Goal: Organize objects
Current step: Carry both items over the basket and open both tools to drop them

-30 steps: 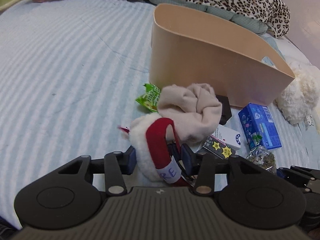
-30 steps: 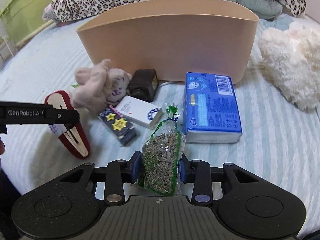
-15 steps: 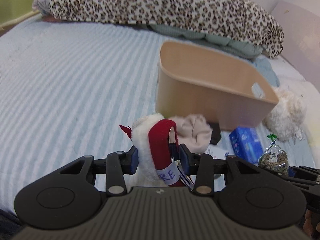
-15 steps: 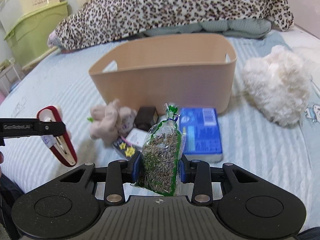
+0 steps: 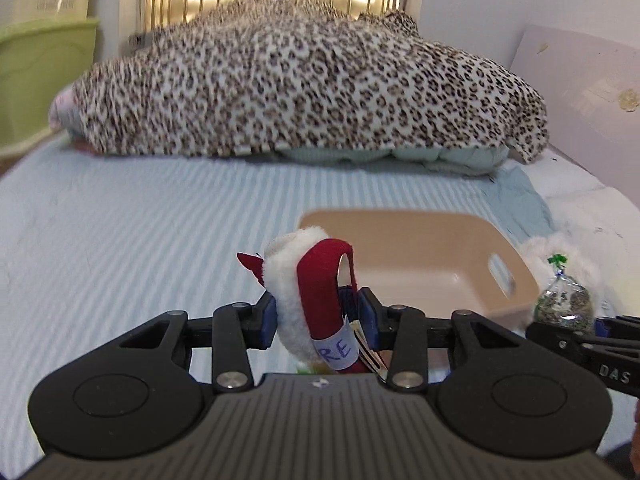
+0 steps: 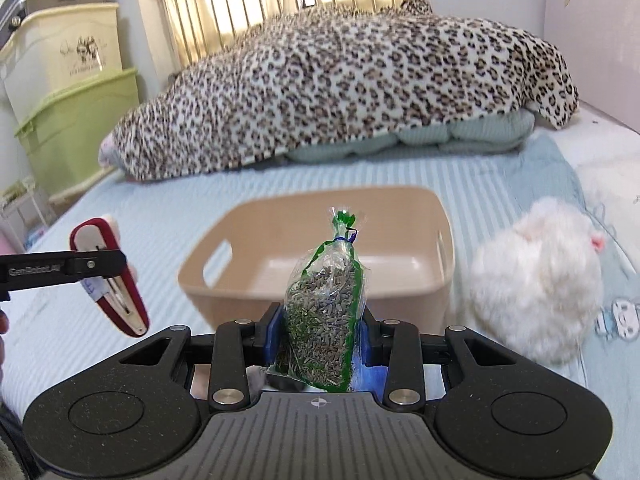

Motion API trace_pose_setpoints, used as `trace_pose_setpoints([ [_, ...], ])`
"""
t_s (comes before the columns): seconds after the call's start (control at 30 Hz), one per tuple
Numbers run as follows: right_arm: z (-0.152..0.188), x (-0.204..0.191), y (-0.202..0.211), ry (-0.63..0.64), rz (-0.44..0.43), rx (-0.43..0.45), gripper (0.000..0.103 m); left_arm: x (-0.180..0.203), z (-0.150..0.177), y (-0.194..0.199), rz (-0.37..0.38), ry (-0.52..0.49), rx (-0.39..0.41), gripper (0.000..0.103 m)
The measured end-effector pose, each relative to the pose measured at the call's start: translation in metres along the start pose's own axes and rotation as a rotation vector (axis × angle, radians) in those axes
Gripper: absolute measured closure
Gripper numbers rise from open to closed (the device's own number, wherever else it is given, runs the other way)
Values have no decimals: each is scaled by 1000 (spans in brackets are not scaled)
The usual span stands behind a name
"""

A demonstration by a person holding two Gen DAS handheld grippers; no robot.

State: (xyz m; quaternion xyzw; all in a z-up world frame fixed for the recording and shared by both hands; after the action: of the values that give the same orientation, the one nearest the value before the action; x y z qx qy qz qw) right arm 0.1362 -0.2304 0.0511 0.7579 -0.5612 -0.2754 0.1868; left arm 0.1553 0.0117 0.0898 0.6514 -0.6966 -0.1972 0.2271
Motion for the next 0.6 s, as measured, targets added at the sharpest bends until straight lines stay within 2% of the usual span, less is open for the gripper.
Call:
trace_pose_setpoints([
  [0.33, -47, 14, -51, -10, 50, 38, 69, 20, -48, -67, -29, -9, 8, 60],
  [0.6, -57, 32, -108, 18, 127, -29, 69, 35, -38, -133, -54, -64, -93, 60],
])
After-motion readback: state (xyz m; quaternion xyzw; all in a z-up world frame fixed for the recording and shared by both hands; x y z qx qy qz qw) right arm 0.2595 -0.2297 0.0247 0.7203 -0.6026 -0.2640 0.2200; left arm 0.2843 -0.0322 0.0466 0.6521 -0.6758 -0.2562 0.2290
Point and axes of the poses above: each gripper's, at about its wrist camera, not at the fingertips, and y roughly against the way its jaws point, x to its right, z to its underside, the point moved 2 cm from there along -y, roughly the way its jaws point
